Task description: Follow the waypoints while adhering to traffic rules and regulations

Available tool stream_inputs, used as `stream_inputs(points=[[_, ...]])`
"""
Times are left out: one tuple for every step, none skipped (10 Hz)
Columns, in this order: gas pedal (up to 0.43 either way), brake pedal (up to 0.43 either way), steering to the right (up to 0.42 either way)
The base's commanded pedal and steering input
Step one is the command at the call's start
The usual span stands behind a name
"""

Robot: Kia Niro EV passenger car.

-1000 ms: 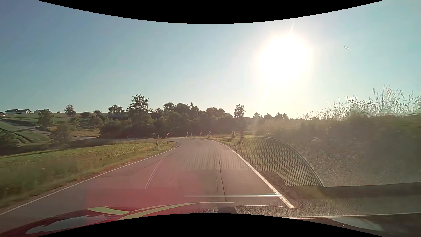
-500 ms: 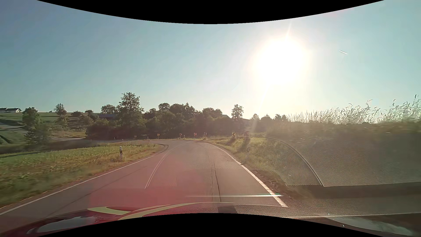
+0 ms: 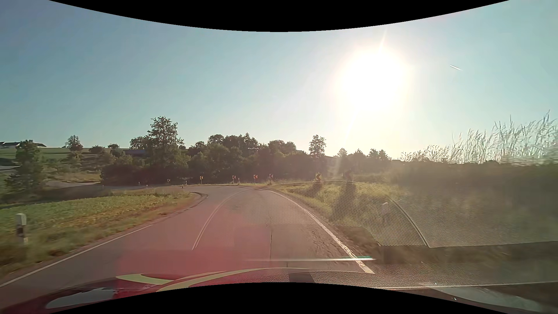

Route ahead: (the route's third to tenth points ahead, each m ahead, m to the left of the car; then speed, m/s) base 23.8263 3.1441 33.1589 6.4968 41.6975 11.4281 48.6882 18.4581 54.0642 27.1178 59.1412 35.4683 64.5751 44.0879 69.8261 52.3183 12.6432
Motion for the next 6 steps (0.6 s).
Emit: stream_inputs(points=[[0.000,0.152,-0.015],[0.000,0.159,-0.020],[0.000,0.159,-0.027],[0.000,0.159,-0.035],[0.000,0.159,-0.043],[0.000,0.159,-0.049]])
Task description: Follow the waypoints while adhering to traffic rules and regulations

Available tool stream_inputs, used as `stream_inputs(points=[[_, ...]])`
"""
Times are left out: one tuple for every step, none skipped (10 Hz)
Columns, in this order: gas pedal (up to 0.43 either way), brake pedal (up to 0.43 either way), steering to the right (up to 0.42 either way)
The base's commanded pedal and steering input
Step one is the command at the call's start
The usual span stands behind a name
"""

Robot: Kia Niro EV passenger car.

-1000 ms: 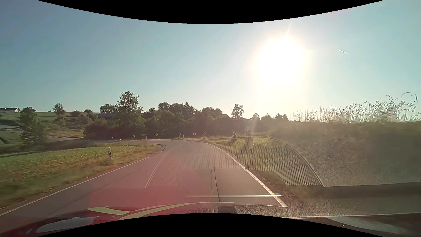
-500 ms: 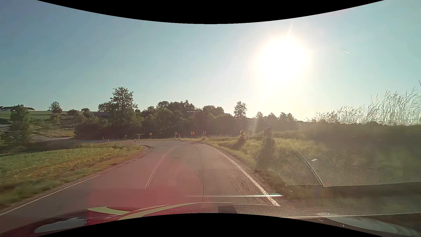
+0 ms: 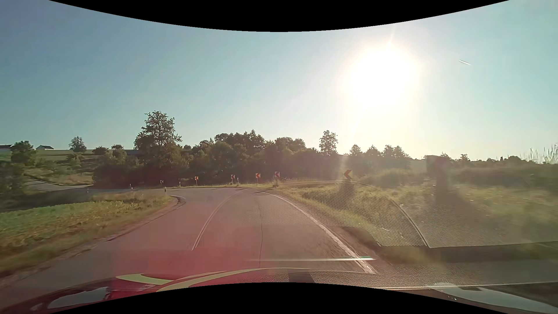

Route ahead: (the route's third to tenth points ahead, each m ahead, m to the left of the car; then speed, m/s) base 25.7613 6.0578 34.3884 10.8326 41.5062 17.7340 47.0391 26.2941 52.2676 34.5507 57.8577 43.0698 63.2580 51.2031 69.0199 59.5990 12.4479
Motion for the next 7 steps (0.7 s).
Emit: stream_inputs(points=[[0.000,0.159,-0.053],[0.000,0.159,-0.061],[0.000,0.159,-0.068],[0.000,0.159,-0.073],[0.000,0.152,-0.075],[0.000,0.134,-0.076],[0.000,0.085,-0.076]])
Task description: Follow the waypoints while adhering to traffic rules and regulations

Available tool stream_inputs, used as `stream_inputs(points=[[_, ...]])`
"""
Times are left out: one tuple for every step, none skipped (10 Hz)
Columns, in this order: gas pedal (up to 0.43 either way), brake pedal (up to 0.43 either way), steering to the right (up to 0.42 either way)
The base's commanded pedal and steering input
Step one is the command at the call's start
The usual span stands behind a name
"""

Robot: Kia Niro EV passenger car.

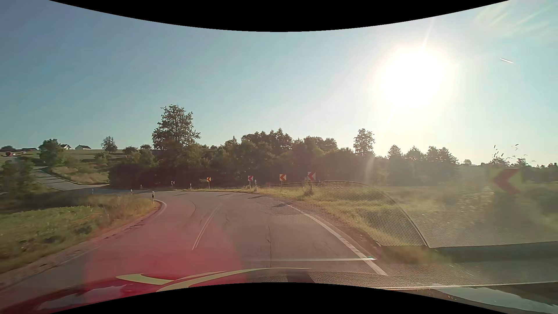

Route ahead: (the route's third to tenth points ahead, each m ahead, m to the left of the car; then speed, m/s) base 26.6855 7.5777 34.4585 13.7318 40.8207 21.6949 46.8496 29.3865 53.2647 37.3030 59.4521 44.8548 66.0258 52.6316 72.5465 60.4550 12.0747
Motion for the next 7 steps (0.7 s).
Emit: stream_inputs(points=[[0.000,0.000,-0.078],[0.000,0.000,-0.081],[0.000,0.000,-0.083],[0.000,0.000,-0.085],[0.000,0.000,-0.087],[0.000,0.000,-0.094],[0.000,0.000,-0.101]])
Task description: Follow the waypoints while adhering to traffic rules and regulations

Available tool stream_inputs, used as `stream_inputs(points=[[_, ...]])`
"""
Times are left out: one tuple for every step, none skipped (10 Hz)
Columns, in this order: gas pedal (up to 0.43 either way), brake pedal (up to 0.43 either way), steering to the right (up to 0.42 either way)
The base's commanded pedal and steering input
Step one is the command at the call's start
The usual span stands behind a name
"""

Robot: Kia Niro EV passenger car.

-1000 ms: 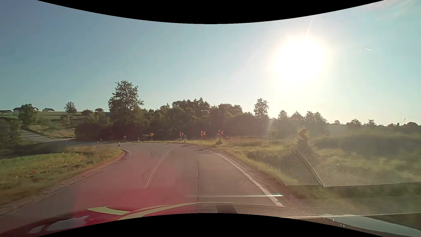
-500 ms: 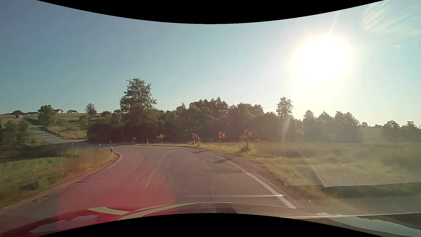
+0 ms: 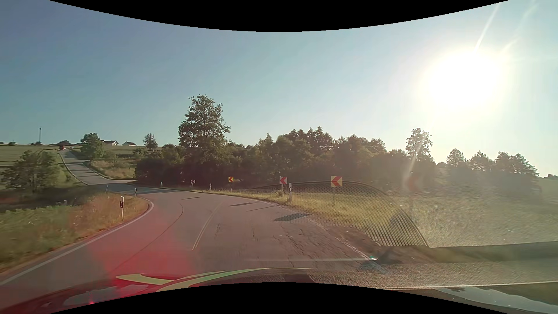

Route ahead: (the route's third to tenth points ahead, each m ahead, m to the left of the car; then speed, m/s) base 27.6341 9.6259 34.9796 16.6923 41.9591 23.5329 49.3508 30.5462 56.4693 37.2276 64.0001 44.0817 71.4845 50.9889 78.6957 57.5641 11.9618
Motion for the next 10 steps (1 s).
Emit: stream_inputs(points=[[0.000,0.000,-0.104],[0.000,0.000,-0.106],[0.000,0.000,-0.109],[0.000,0.000,-0.110],[0.000,0.000,-0.112],[0.000,0.000,-0.118],[0.000,0.000,-0.121],[0.020,0.000,-0.121],[0.039,0.000,-0.121],[0.047,0.000,-0.121]])
